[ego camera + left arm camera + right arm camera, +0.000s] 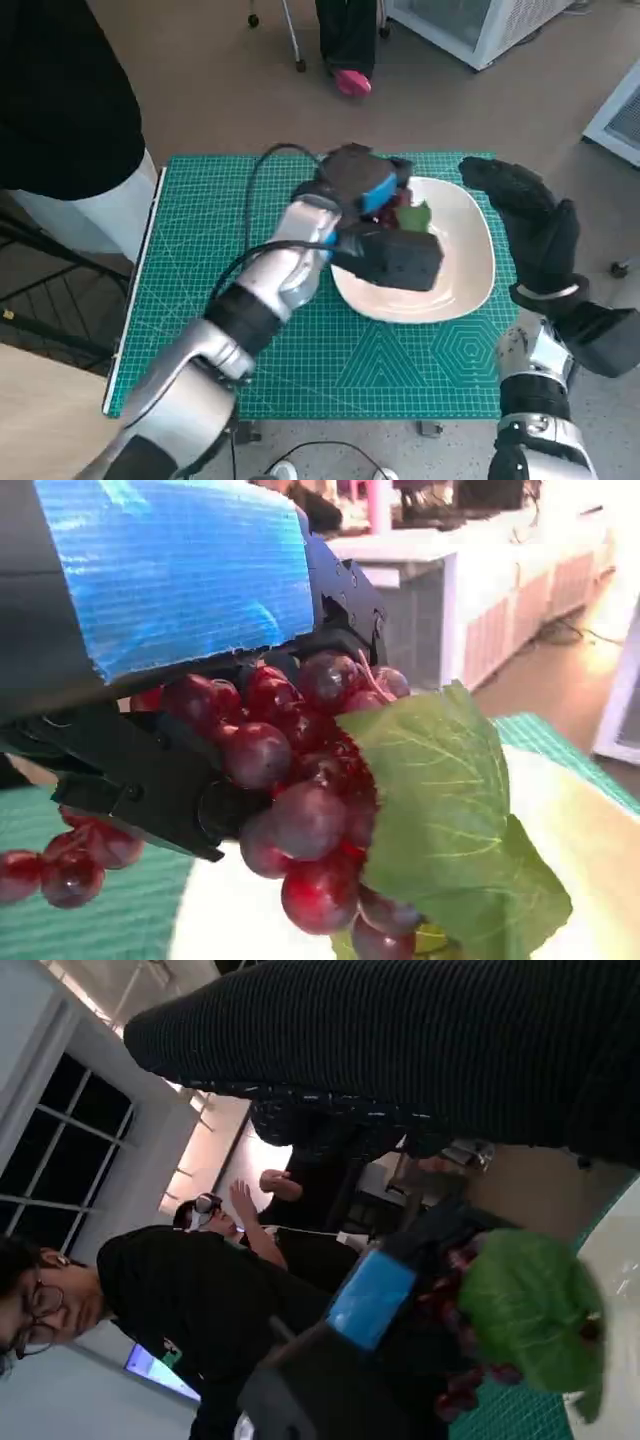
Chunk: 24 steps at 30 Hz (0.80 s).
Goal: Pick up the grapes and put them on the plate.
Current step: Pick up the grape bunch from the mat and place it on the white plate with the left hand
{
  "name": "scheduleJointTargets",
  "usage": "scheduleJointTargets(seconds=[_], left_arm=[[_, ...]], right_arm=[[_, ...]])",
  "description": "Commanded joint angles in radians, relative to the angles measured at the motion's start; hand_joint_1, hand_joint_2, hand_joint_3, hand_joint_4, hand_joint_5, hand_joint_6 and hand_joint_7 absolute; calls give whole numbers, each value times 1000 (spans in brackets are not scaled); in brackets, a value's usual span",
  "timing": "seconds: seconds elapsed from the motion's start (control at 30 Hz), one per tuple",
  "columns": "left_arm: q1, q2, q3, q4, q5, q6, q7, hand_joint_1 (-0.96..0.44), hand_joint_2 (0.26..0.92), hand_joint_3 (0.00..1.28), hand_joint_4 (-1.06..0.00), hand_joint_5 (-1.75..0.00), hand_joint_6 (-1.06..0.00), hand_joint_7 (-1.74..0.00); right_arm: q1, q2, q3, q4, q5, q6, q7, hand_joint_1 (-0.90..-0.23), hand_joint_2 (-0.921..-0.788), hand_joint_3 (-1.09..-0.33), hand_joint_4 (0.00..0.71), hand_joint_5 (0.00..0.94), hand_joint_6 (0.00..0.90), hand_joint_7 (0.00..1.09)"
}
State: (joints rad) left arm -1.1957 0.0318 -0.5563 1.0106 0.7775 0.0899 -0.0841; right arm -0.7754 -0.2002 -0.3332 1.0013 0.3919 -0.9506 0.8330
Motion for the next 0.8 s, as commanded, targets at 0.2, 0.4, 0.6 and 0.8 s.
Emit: scheduleJointTargets(seconds=[0.2, 0.4, 0.6, 0.8], left_arm=[[-65, -74, -1, 152, -30, -53, 36, 2, 915, 339, -358, -1502, -363, -1471], [-74, -102, 4, 196, -51, -66, 34, 2, 904, 340, -380, -1483, -386, -1452], [-73, -112, 2, 218, -59, -78, 37, 2, 907, 345, -369, -1494, -373, -1463], [-73, -120, -2, 233, -60, -81, 35, 2, 919, 373, -314, -1548, -318, -1516]], right_arm=[[56, -11, 2, -55, -6, 11, -49, -476, -921, -523, 303, 3, 286, 7], [83, -10, 13, -103, -13, 22, -85, -476, -921, -511, 303, 2, 284, 6], [108, -11, 26, -147, -20, 33, -117, -472, -921, -517, 297, 1, 279, 3], [119, -13, 37, -161, -34, 35, -148, -462, -921, -530, 291, 0, 273, 1]])
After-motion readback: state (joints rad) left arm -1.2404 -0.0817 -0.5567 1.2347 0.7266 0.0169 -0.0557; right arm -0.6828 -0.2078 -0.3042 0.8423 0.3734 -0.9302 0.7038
